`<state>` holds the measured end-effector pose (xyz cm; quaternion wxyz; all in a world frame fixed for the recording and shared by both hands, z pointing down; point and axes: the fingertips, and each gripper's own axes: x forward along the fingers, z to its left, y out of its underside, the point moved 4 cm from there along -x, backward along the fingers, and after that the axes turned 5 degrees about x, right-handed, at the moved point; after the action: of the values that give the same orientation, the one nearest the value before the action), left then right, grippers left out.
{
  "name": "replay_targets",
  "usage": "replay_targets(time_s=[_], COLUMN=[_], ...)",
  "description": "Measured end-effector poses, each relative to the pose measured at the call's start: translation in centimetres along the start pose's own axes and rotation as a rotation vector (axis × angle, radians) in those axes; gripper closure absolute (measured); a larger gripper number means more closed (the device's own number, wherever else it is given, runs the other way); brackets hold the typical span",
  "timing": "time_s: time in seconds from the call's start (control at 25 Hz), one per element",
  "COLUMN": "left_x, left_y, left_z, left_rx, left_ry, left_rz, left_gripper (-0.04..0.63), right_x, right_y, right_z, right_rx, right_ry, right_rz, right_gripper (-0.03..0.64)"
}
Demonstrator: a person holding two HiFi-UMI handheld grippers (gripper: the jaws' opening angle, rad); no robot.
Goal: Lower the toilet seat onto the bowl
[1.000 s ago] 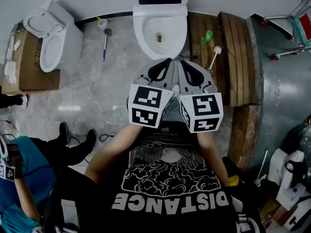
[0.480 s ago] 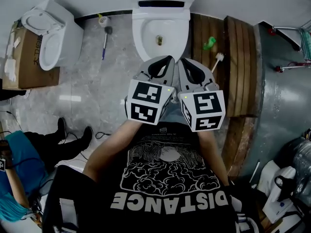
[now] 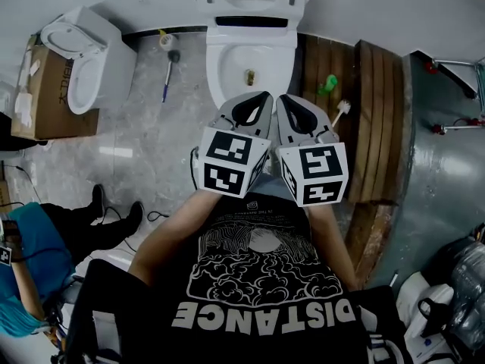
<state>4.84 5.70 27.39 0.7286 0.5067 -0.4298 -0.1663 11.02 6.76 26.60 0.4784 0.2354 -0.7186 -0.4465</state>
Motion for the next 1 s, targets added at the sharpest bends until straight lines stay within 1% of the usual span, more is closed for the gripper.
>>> replay_targets(time_s=[0.24,0.52,0.84,1.0], left_x=[1.5,2.7,5.4,7.3], left_y=[-1.5,-2.2,-3.4,-4.6], left_z=[0.0,1.9,6.9,9.9], left_rx=[0.014,0.011,-0.012,-0.015], left_ry=[-0.032,-0.037,-0.012,0.01], left_rz=[-0.001,0.003,-0.003,-0.009], left_gripper=[0.586,0.586,0.586,0.586], right_x=[0.9,2.9,8.0,11.3], right_y=[-1.1,-2.2,-4.2,-5.9], right_z=[-2.0,-2.2,-2.4,-3.0], right_rx=[0.0,-0.002,-0.016,-0.02], right_ry=[-0.015,-0.03,-0.009,0.006], right_rz=[-0.014,-0.011,0.017,0.027], right_gripper=[0.598,0.598,0.598,0.598])
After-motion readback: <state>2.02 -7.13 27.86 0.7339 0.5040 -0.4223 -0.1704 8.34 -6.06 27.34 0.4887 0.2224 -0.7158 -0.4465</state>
